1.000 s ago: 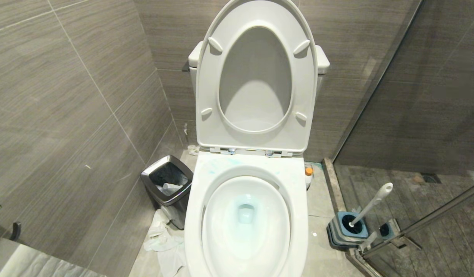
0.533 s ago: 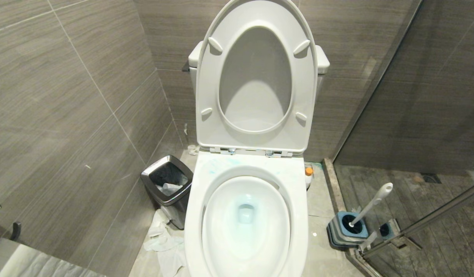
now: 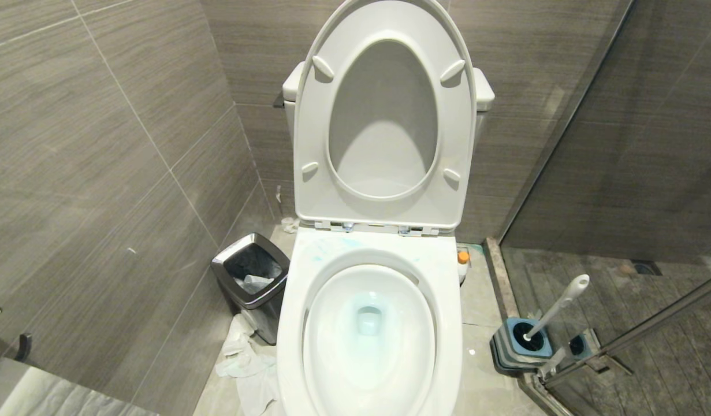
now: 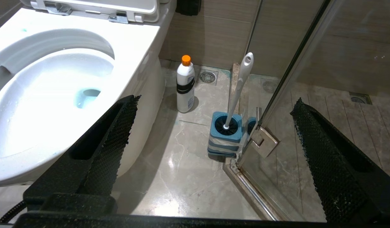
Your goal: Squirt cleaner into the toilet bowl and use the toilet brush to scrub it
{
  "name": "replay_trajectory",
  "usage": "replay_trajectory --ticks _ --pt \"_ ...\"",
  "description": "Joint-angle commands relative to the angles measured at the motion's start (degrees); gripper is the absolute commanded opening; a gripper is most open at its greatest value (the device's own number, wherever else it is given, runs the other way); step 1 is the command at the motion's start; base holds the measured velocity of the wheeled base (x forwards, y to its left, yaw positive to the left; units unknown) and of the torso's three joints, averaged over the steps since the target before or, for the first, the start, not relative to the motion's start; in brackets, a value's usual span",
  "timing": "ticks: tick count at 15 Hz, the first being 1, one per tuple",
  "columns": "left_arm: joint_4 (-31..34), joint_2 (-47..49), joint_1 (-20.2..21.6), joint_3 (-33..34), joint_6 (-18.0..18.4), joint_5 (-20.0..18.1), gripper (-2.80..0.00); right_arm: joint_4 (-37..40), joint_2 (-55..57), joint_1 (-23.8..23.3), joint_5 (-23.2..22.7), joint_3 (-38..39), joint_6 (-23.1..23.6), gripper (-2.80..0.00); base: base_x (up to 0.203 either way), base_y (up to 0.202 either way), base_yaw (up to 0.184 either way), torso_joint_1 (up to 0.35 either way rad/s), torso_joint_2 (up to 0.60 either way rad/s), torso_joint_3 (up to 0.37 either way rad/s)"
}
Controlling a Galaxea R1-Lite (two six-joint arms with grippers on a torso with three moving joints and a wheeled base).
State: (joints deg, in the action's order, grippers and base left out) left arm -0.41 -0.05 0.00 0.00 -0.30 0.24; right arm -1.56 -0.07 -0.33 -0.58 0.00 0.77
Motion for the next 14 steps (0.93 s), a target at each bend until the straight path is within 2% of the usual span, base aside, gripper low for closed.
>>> replay_trajectory --ticks 1,14 --pt "-0.02 0.05 0.00 0.35 0.04 0.02 -2.80 -0.02 -0.01 -0.02 -0.04 0.62 0.02 0.00 0.000 0.000 0.000 0.000 0.00 0.000" --pt "-0.02 0.05 0.00 0.44 -0.05 0.02 -2.80 -0.02 -0.01 -0.02 -0.04 0.62 0.02 0.00 0.000 0.000 0.000 0.004 0.00 0.001"
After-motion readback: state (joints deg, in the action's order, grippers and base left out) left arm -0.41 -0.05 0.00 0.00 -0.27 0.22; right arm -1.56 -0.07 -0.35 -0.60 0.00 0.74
